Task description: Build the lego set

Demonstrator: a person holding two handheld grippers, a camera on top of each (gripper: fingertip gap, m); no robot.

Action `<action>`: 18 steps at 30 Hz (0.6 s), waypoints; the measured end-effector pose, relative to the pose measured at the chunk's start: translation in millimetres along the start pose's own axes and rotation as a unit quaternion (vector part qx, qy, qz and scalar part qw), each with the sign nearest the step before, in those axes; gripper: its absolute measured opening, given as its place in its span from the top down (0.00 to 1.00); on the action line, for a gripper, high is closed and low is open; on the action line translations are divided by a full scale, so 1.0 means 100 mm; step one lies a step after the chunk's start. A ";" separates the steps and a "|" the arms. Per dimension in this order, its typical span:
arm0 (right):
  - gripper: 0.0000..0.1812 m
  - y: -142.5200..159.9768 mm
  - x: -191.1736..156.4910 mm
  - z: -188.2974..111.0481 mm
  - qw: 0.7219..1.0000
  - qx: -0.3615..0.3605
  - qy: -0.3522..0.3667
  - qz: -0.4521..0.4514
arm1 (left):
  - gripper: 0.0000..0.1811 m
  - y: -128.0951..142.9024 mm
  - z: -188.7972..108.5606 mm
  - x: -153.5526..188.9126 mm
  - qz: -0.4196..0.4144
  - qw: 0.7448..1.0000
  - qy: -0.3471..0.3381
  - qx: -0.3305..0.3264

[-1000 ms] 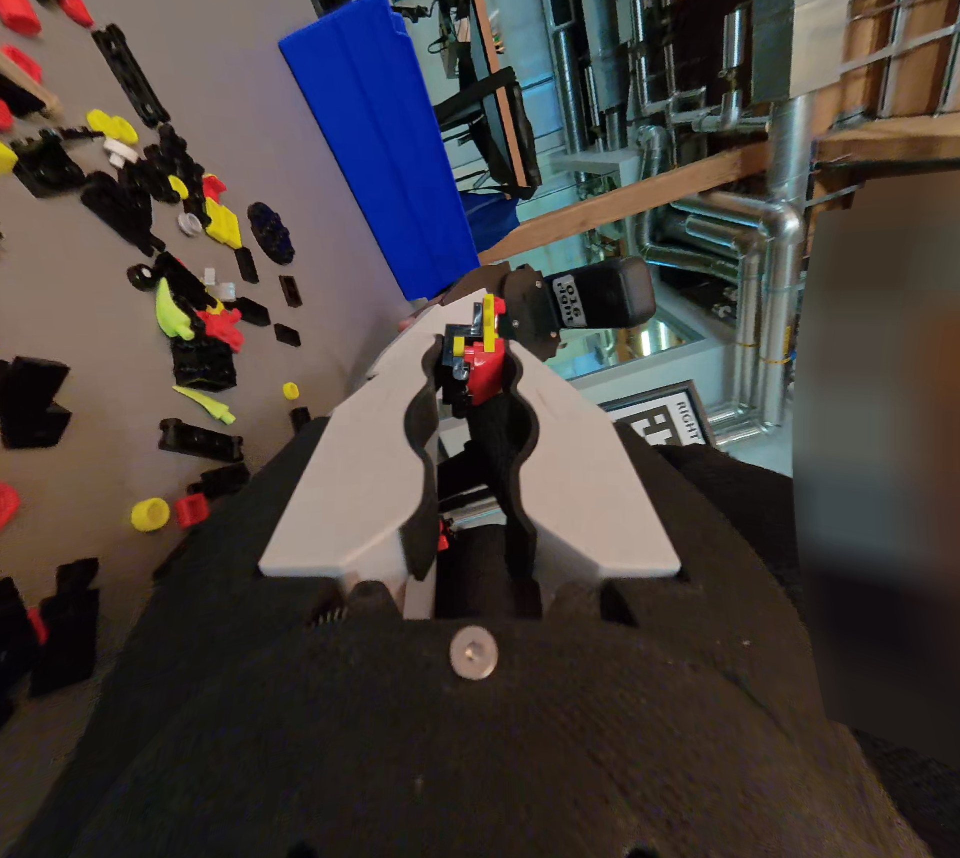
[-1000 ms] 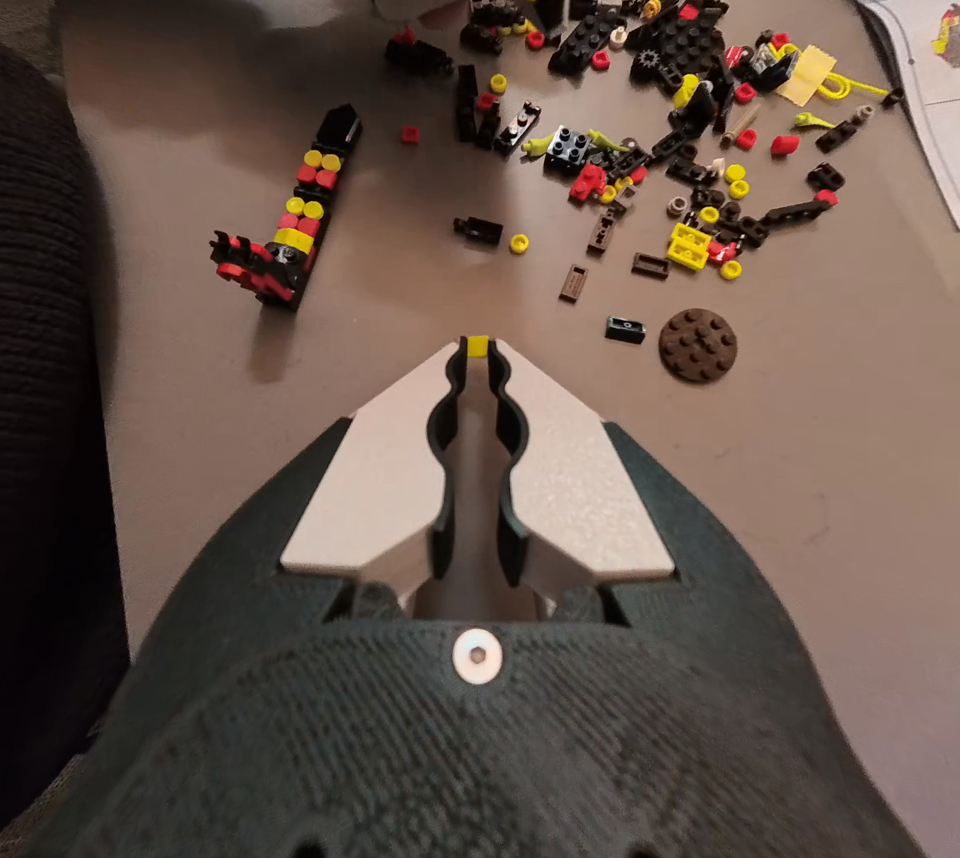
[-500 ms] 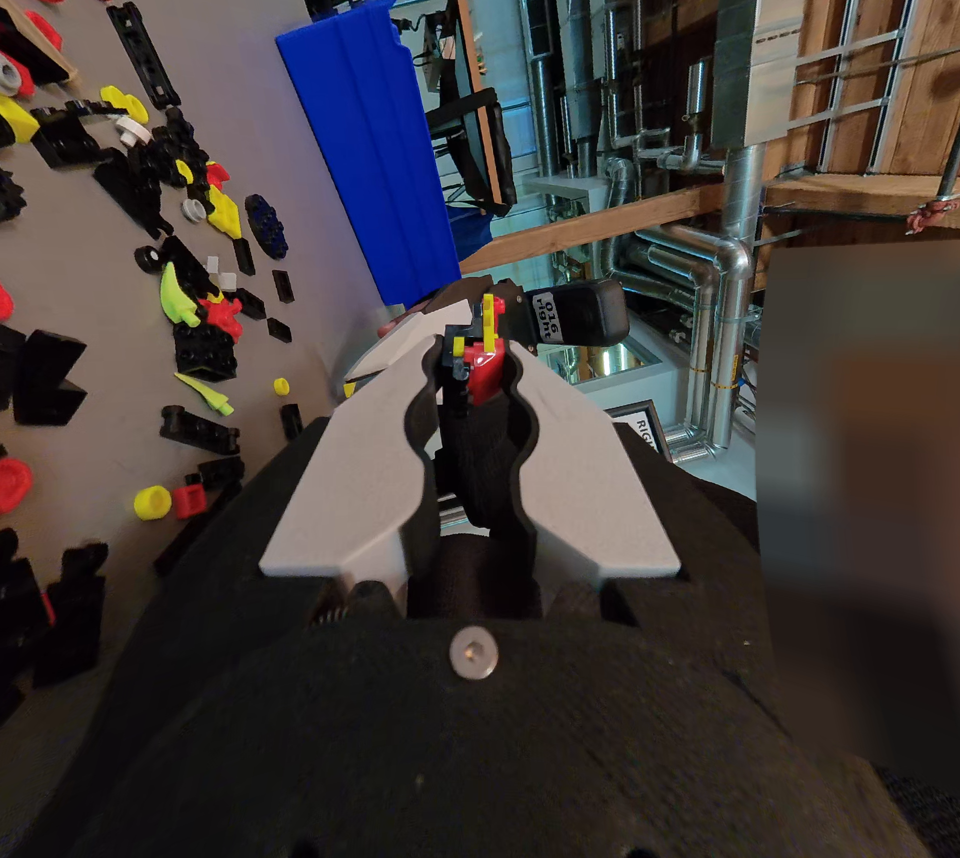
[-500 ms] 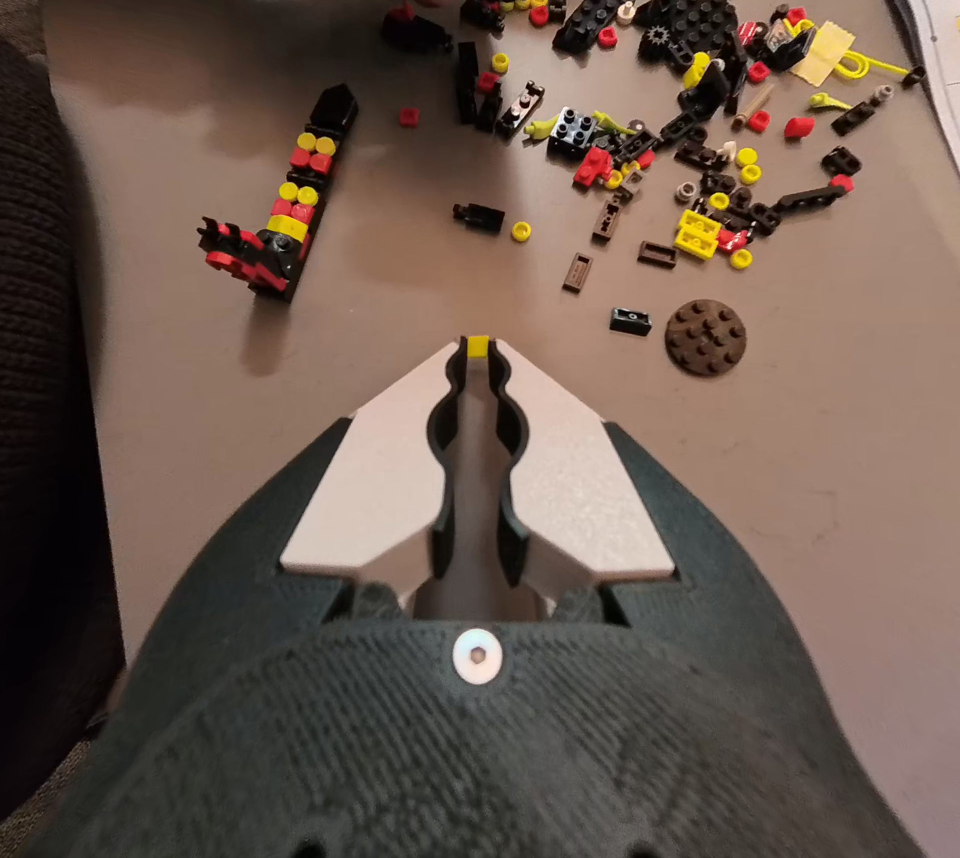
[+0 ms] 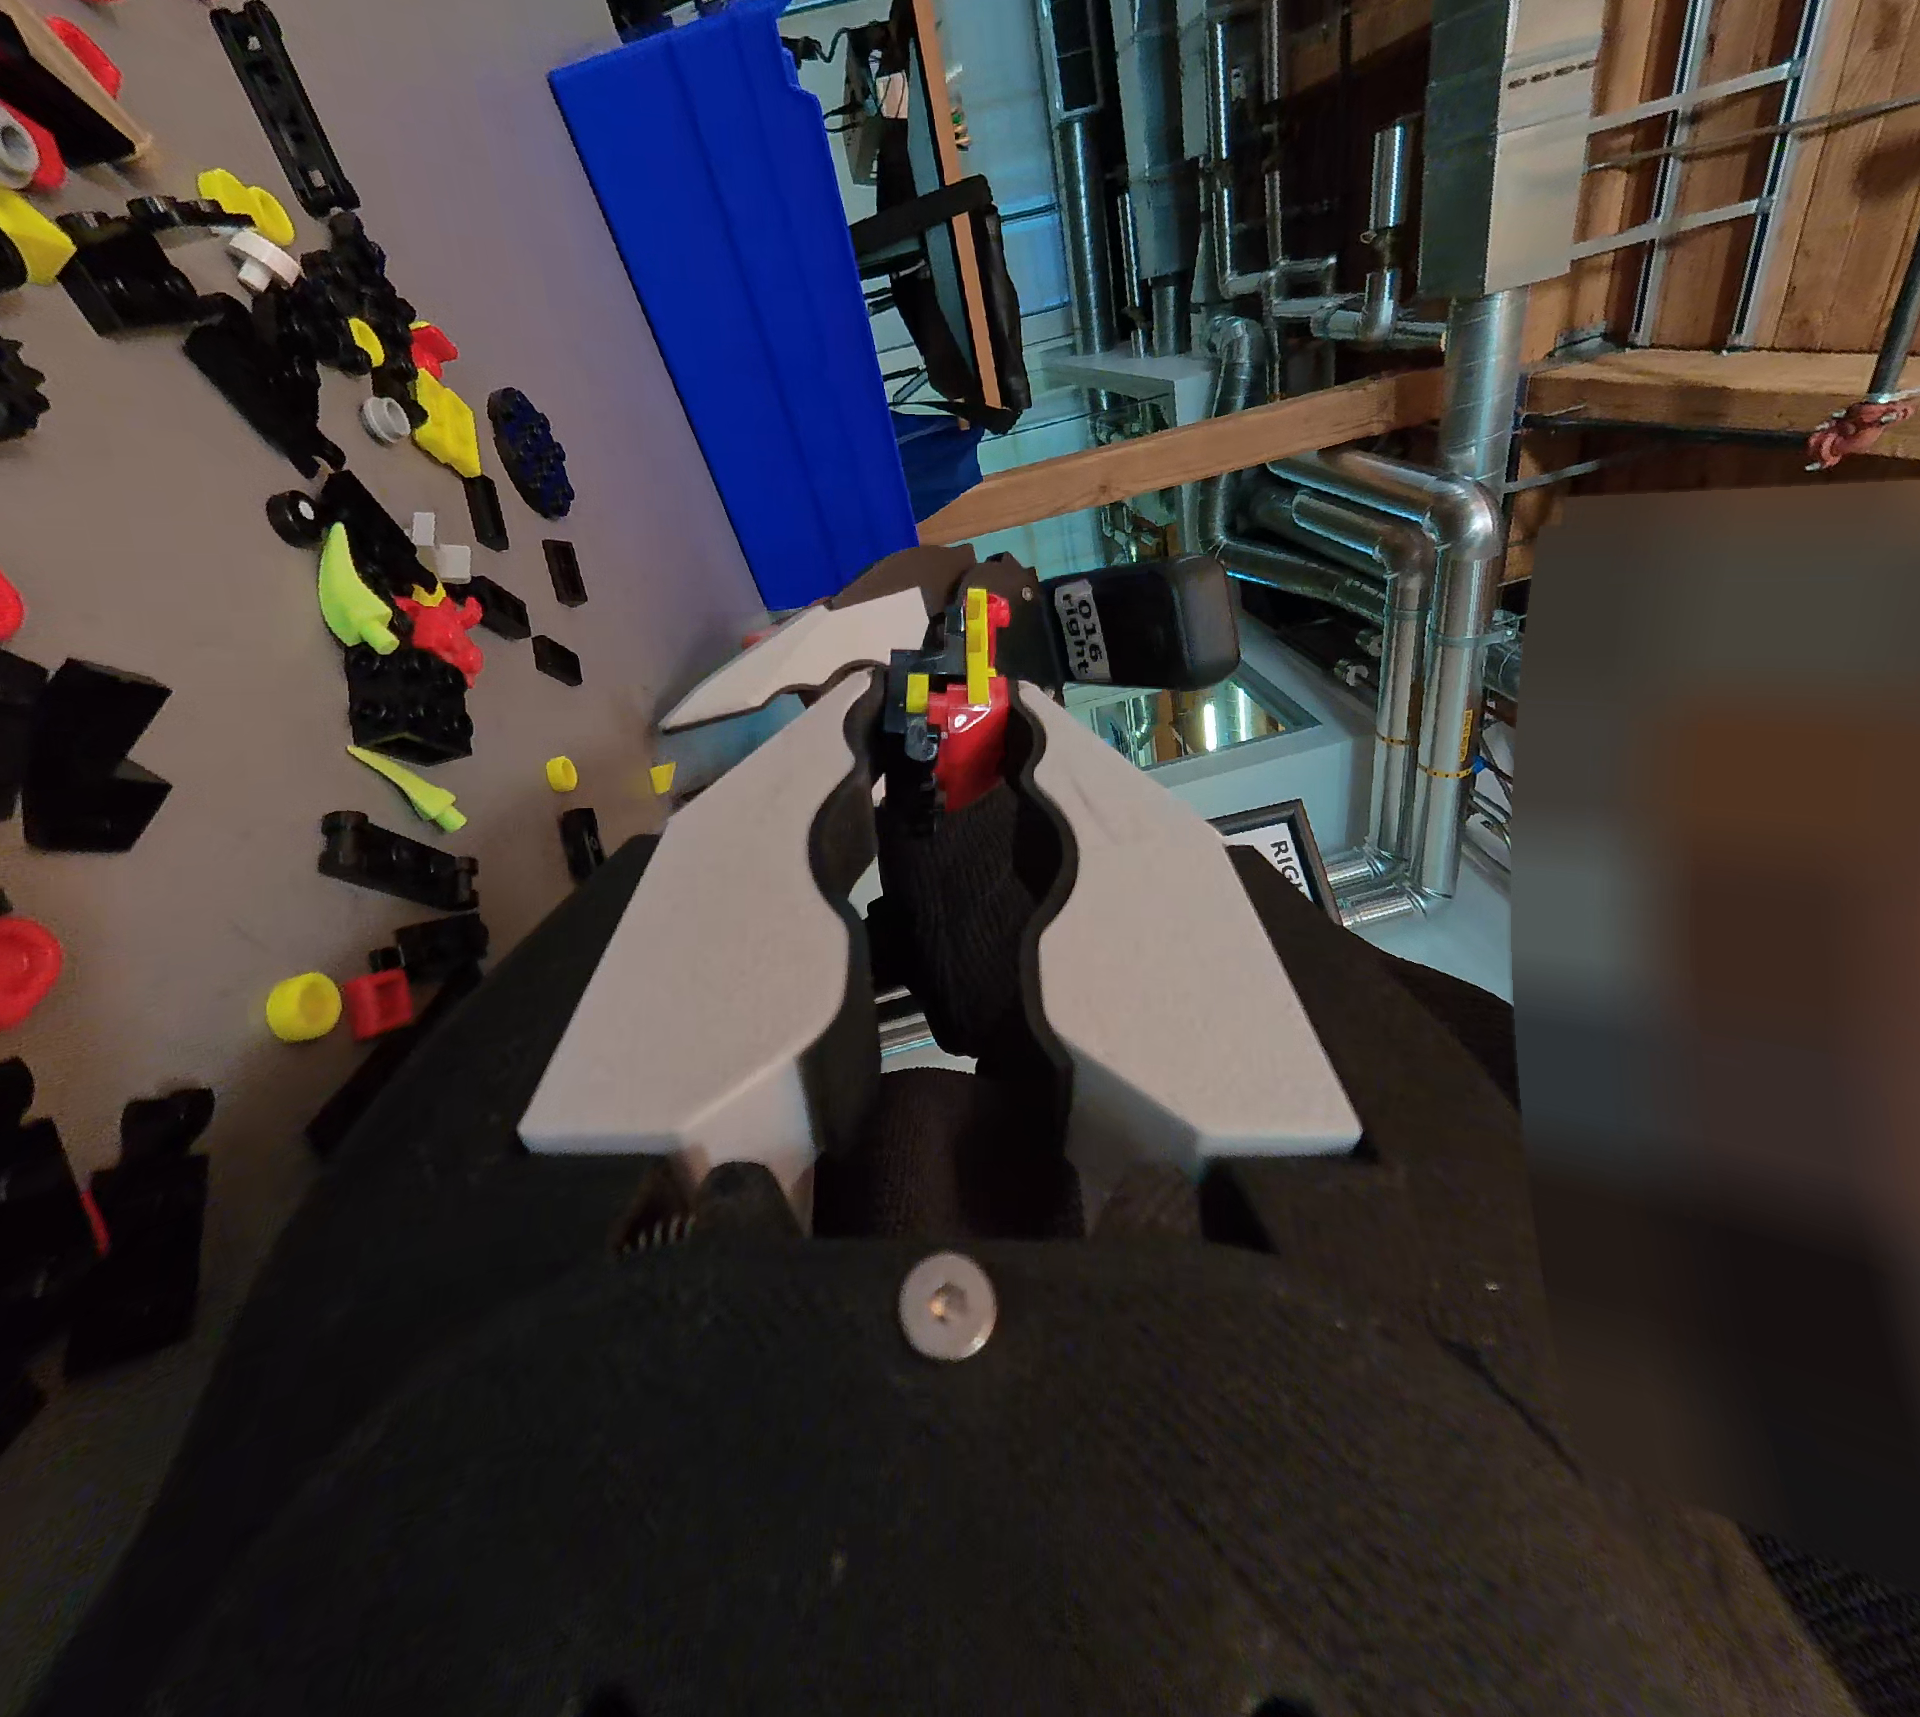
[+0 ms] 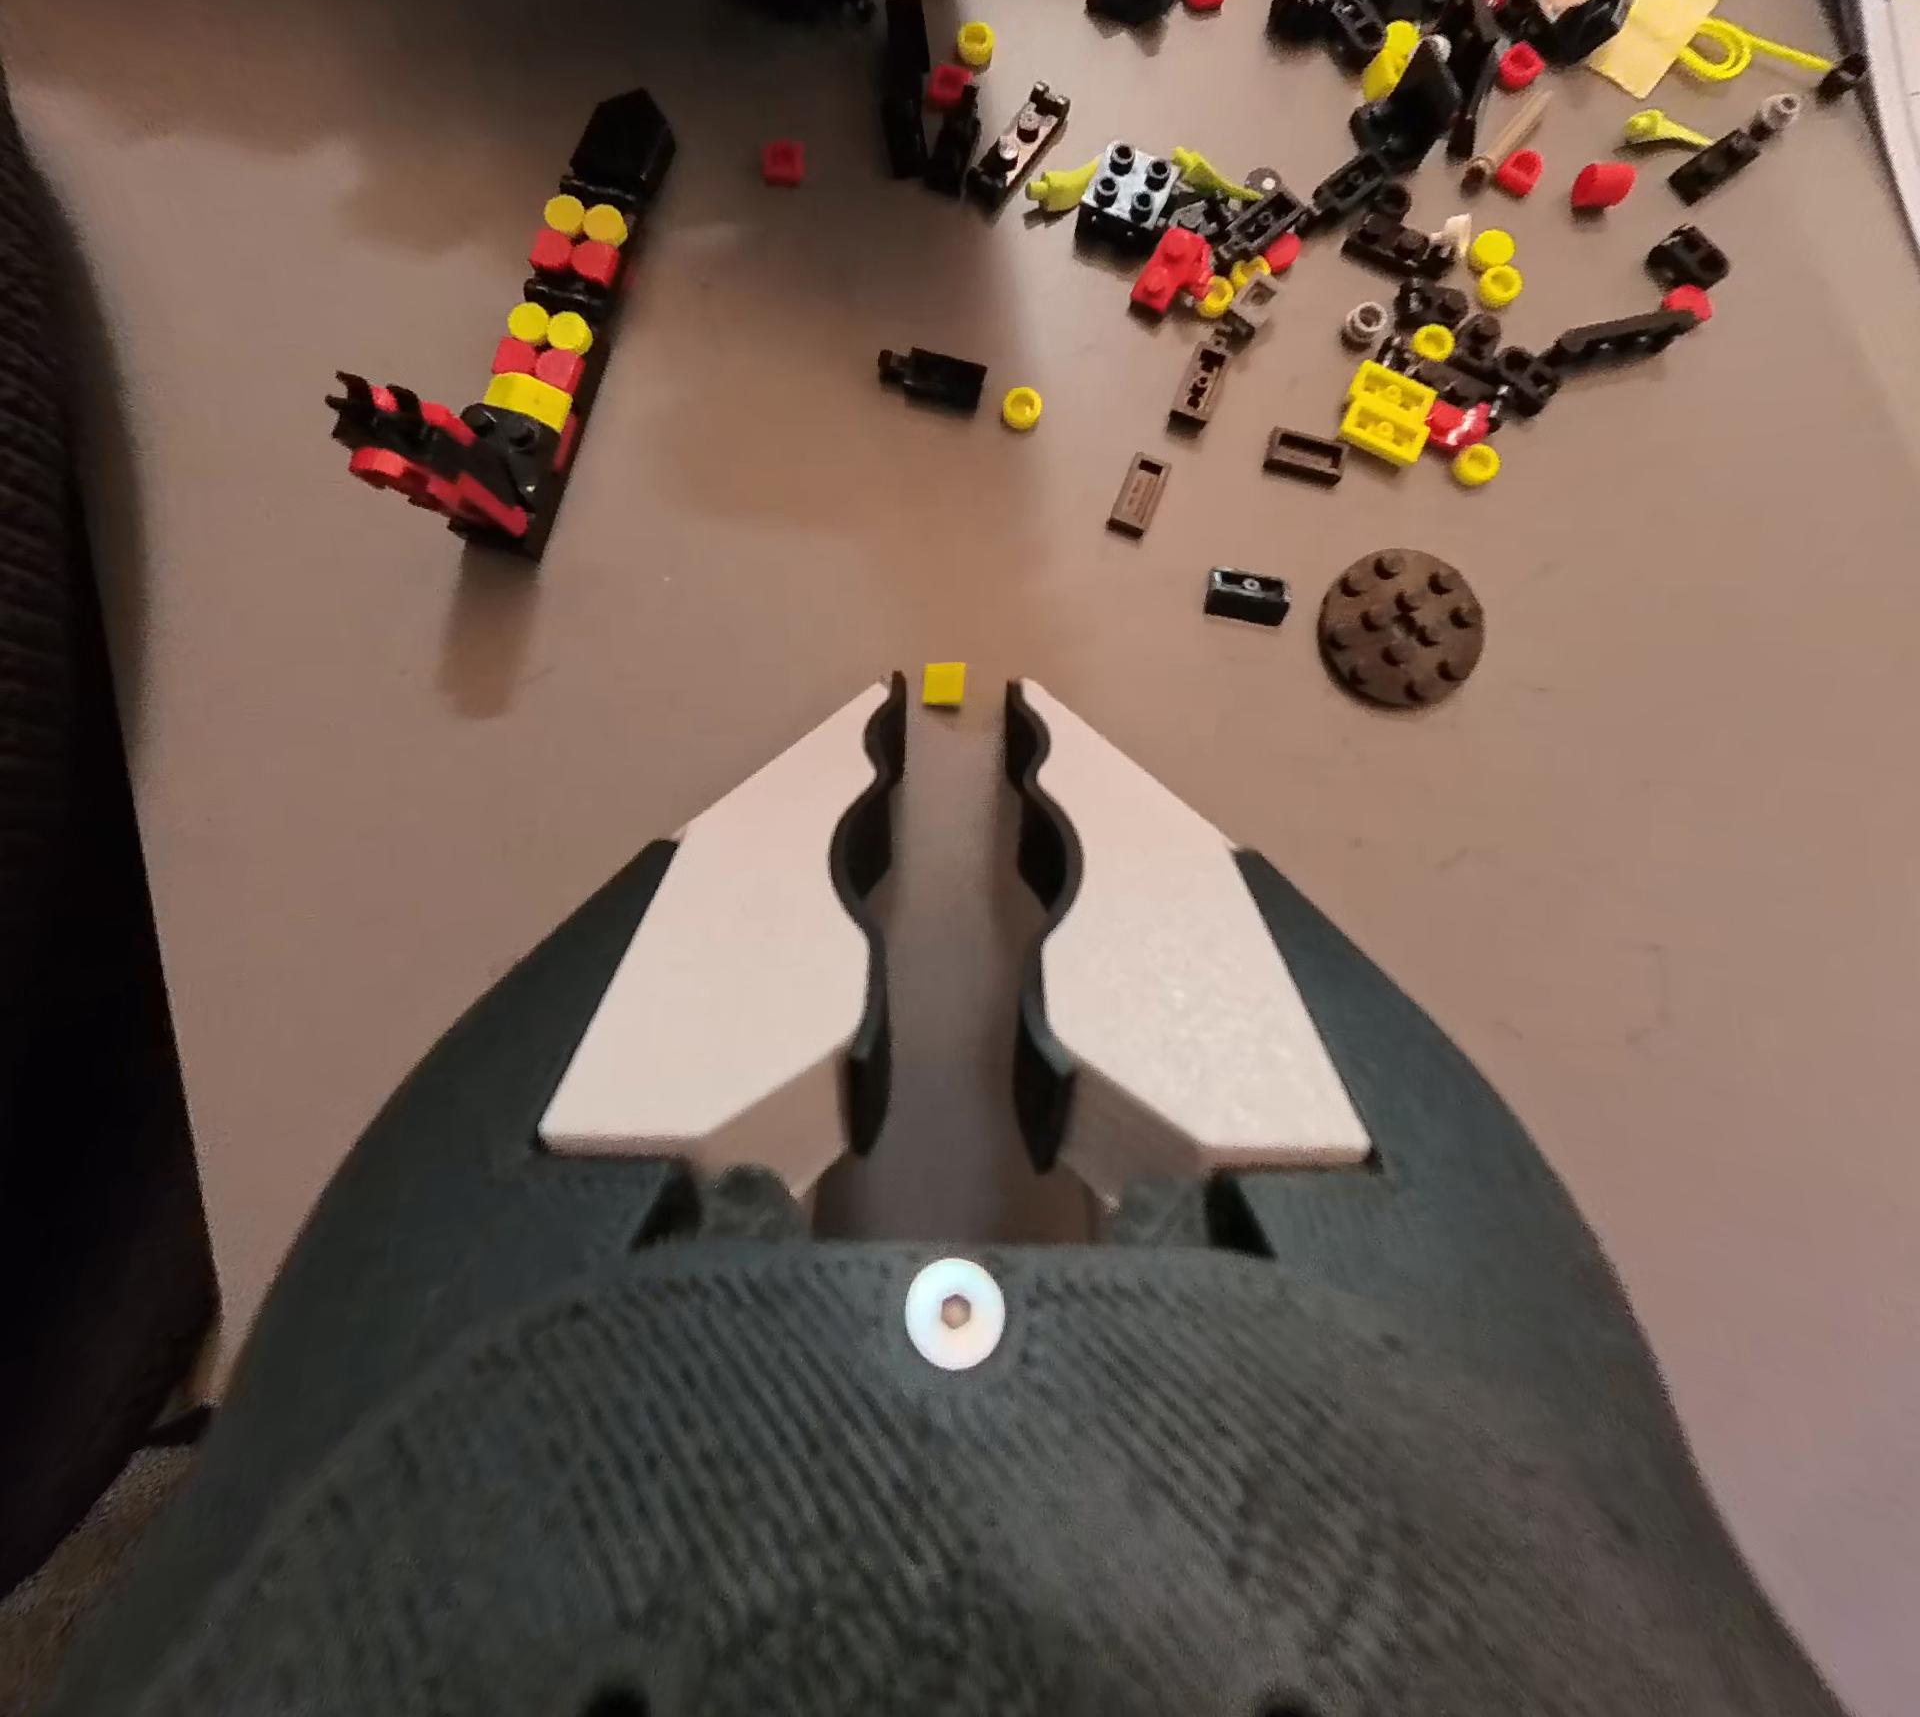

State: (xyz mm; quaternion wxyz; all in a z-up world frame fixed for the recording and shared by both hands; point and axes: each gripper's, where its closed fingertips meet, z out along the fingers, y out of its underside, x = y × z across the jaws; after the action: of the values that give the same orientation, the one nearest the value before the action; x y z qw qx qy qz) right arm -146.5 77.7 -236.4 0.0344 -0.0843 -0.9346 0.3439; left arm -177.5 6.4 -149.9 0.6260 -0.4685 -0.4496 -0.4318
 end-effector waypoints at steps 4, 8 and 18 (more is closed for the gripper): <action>0.90 -0.02 0.03 -0.10 1.000 0.023 -0.008 0.008 | 0.90 0.00 0.00 0.00 -0.001 1.000 0.001 0.000; 0.91 -0.05 -0.01 -0.10 0.999 0.032 -0.020 0.006 | 0.90 0.00 0.00 0.00 -0.002 1.000 0.002 0.000; 0.95 0.03 0.04 -0.04 1.000 -0.003 0.003 0.003 | 0.90 0.00 0.00 0.00 -0.002 1.000 0.002 0.001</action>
State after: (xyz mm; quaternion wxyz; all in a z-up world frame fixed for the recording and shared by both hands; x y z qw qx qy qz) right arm -149.1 83.7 -235.3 0.0354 -0.0886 -0.9354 0.3406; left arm -177.8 6.1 -149.7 0.6264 -0.4658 -0.4500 -0.4338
